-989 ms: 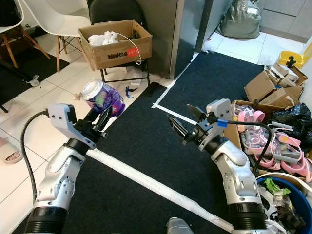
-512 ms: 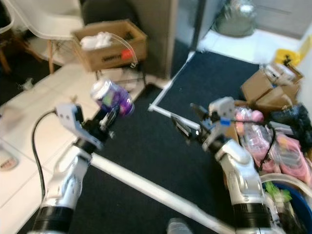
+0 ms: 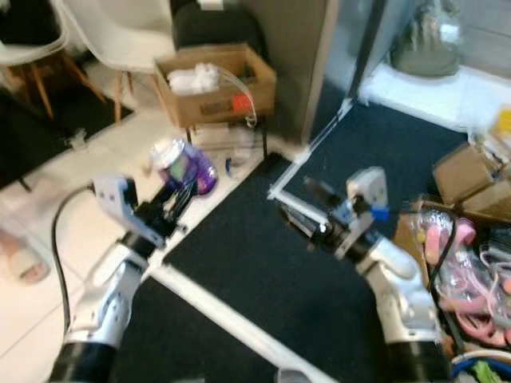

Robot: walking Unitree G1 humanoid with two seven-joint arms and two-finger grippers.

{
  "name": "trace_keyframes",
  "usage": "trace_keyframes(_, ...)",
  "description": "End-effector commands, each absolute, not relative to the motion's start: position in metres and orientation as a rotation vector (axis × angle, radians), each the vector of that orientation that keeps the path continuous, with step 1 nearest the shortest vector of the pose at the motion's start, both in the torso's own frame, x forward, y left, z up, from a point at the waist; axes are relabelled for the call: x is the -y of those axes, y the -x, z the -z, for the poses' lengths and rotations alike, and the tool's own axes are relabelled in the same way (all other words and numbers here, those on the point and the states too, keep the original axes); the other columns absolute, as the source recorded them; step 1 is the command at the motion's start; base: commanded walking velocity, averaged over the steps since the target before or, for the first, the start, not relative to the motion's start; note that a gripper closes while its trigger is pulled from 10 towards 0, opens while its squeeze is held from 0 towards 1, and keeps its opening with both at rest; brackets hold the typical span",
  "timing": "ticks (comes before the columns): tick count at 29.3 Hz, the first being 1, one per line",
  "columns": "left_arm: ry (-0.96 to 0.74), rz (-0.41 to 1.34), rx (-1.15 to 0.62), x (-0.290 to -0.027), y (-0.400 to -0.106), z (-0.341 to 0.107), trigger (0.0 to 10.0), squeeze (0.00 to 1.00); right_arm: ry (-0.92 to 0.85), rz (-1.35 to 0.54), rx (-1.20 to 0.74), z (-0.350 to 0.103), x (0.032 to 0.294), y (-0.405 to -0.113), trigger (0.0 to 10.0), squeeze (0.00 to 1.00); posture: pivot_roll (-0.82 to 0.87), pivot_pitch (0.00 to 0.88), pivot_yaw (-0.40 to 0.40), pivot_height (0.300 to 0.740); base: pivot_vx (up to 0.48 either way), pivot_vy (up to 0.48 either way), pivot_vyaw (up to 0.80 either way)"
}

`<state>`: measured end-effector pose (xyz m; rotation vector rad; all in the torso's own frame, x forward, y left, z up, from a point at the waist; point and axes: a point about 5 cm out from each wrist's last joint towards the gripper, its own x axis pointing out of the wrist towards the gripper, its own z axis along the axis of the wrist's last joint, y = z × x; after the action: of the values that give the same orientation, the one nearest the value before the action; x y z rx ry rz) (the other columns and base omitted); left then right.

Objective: Picking trash to rubbish bin

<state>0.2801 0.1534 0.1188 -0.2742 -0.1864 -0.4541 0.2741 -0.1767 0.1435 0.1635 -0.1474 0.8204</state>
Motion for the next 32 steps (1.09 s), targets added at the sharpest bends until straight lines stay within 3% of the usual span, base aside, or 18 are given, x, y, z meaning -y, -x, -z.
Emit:
trace_keyframes(1, 0.277, 0.456, 0.182, -0.155, -0.280, -0.118, 10.0, 0.00, -0.175, -0.855, 0.138, -0.141, 0.176, -0.273, 10.0, 0.00, -0.04, 0.000, -0.024, 0.740, 0.334, 0.000, 0.00)
trace_keyframes(12, 0.284, 0.460, 0.180, -0.157, -0.280, -0.117, 10.0, 0.00, -0.187, -0.874, 0.107, -0.138, 0.179, -0.272, 10.0, 0.00, -0.04, 0.000, -0.022, 0.740, 0.335, 0.000, 0.00)
trace_keyframes(21, 0.294, 0.467, 0.178, -0.157, -0.280, -0.116, 10.0, 0.00, -0.275, -1.132, 0.077, -0.139, 0.179, -0.246, 10.0, 0.00, -0.04, 0.000, -0.021, 0.740, 0.347, 0.000, 0.00)
trace_keyframes(32, 0.299, 0.475, 0.177, -0.157, -0.280, -0.116, 10.0, 0.00, -0.308, -1.106, 0.093, -0.145, 0.184, -0.250, 10.0, 0.00, -0.04, 0.000, -0.019, 0.740, 0.345, 0.000, 0.00)
